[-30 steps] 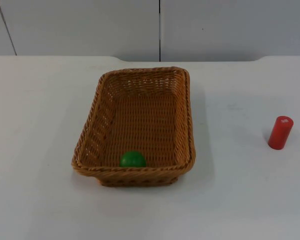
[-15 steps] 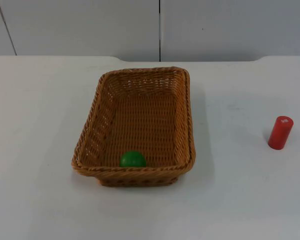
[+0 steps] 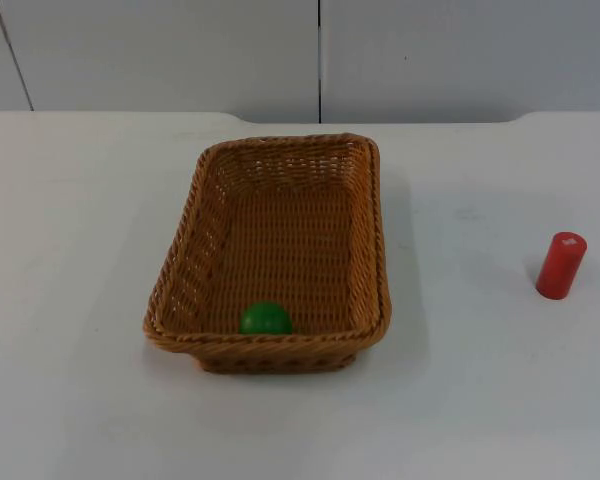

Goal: Pick up the basket with the left hand and place the object to the left of the red cylinder into the basket with the right hand.

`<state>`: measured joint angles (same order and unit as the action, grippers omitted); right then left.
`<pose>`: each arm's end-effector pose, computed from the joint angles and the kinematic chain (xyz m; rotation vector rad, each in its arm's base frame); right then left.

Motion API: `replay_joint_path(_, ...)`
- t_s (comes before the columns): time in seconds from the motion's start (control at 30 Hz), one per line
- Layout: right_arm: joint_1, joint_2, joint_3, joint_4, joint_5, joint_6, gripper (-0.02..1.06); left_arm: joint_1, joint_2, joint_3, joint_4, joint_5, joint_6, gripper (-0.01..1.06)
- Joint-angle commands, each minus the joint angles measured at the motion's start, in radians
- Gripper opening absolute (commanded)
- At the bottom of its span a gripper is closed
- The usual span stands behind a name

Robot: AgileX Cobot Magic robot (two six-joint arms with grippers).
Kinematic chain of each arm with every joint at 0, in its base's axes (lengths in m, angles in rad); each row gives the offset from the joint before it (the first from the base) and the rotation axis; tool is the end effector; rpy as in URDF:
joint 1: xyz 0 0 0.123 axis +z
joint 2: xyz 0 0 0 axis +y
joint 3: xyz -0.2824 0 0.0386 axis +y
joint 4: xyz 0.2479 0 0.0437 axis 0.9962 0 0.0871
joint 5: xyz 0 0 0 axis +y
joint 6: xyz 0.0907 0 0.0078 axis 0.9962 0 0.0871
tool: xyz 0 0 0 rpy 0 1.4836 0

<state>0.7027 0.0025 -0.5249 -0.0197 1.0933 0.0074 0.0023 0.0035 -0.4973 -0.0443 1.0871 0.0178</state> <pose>-0.0056 -0.0069 0.2814 -0.7073 1.9565 0.4146 -0.0052 -0.0036 0.2744 0.0187 2.0762 -0.0410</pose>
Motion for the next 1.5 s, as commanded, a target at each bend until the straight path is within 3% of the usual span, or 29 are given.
replay_joint_path(0.0, -0.089, -0.002, 0.009, 0.001, -0.014, 0.003, 1.05, -0.001, -0.004, 0.004, -0.007, -0.014, 0.000, 1.05)
replay_joint_path(0.13, -0.270, -0.002, 0.009, 0.003, -0.014, 0.003, 1.05, -0.001, -0.004, 0.004, -0.007, -0.014, 0.000, 1.05)
replay_joint_path(0.3, -0.412, -0.002, 0.009, 0.003, -0.014, 0.003, 1.05, -0.001, -0.004, 0.004, -0.007, -0.014, 0.000, 1.05)
replay_joint_path(0.6, -0.574, -0.002, 0.009, 0.003, -0.014, 0.003, 1.05, -0.001, -0.004, 0.004, -0.007, -0.014, 0.000, 1.05)
replay_joint_path(1.47, -0.591, -0.002, 0.009, 0.003, -0.014, 0.003, 1.05, -0.001, -0.004, 0.004, -0.007, -0.014, 0.000, 1.05)
